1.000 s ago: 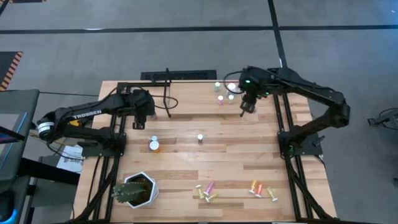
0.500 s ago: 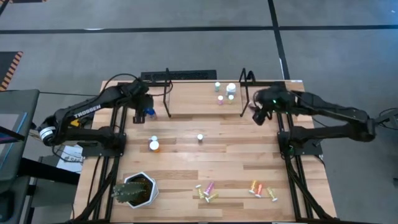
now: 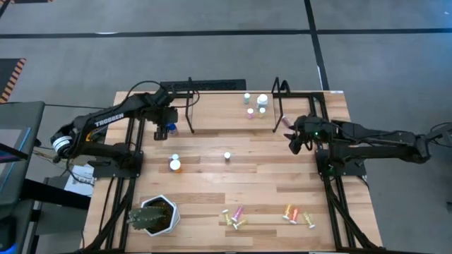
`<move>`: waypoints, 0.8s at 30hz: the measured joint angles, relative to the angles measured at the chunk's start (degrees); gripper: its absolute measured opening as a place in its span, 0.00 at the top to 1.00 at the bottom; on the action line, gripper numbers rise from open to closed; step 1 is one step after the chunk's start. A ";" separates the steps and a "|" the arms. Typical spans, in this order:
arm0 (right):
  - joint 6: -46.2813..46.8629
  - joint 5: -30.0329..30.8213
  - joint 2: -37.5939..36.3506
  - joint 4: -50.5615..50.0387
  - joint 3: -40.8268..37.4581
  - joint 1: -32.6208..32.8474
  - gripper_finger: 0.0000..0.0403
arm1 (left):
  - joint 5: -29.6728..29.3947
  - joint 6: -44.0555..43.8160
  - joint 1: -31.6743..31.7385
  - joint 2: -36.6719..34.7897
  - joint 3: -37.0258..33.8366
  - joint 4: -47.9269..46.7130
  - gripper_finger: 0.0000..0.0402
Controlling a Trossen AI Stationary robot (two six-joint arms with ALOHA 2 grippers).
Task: Pick and place medicine bottles onto shelf by color
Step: Put the transparent bottle on the shelf
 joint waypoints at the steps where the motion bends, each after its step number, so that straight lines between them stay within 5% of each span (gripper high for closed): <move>1: 0.03 0.00 0.00 0.40 -0.20 0.17 0.46 | -0.64 0.43 -0.02 0.80 0.00 0.07 0.45; 17: 1.48 -0.04 3.23 0.43 -0.74 0.12 0.46 | -5.48 -3.54 -0.34 12.13 0.00 0.81 0.45; 24: 1.45 -0.05 4.51 0.17 -0.74 0.10 0.46 | -8.30 -10.75 0.42 12.02 0.07 -0.16 0.58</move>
